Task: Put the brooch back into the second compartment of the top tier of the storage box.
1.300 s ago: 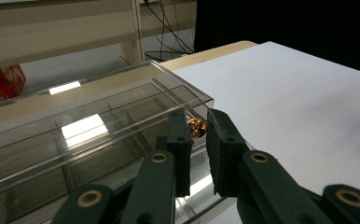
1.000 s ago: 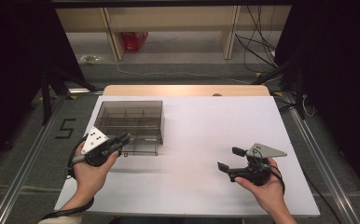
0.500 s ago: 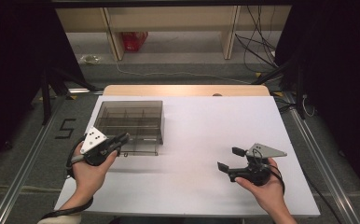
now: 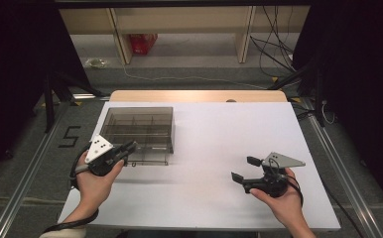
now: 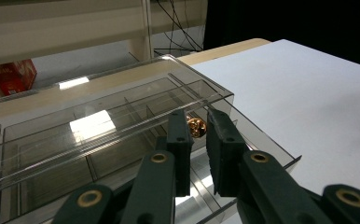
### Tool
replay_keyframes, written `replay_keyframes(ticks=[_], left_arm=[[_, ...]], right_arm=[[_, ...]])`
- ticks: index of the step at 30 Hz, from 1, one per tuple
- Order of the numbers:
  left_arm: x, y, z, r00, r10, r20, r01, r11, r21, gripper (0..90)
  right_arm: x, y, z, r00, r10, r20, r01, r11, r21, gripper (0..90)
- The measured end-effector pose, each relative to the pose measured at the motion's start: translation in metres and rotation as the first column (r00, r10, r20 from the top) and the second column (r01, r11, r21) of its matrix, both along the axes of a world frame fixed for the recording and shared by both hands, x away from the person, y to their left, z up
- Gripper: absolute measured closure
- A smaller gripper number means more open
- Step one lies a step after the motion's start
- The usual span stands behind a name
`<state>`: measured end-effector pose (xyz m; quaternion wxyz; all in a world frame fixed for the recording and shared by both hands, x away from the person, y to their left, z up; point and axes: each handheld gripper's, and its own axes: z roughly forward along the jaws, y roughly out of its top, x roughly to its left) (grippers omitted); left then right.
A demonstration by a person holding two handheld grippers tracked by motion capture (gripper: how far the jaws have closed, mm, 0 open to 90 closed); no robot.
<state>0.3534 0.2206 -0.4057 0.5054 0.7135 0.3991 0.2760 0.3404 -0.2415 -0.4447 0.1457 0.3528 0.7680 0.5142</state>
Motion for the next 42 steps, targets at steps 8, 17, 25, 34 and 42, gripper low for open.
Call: replay_keyframes(ticks=[8,17,25,34,42], left_arm=[[0.0006,0.0007,-0.0004,1.0,0.004,-0.002,-0.004,1.0,-0.003,79.8],[0.0013,0.0024,-0.0007,1.0,0.007,-0.005,-0.007,1.0,0.001,79.8],[0.002,0.0041,-0.0009,0.9999,0.014,-0.005,-0.014,0.9999,-0.002,79.8],[0.0029,0.0055,-0.0016,0.9998,0.017,-0.01,-0.017,0.9999,0.002,79.8],[0.0042,0.007,-0.0032,0.9996,0.022,-0.017,-0.022,0.9997,0.01,79.8]], right_arm=[[0.0,0.0001,0.0,1.0,0.0,0.0,0.0,1.0,-0.001,16.0],[0.0,0.0,0.0,1.0,0.0,0.0,0.0,1.0,0.0,16.0],[0.0001,0.0001,-0.0001,1.0,0.001,0.0,-0.001,1.0,-0.001,16.0],[0.0,0.0,-0.0001,1.0,0.0,0.0,0.0,1.0,-0.001,16.0],[0.0001,0.0002,-0.0002,1.0,0.001,0.0,-0.001,1.0,0.0,16.0]])
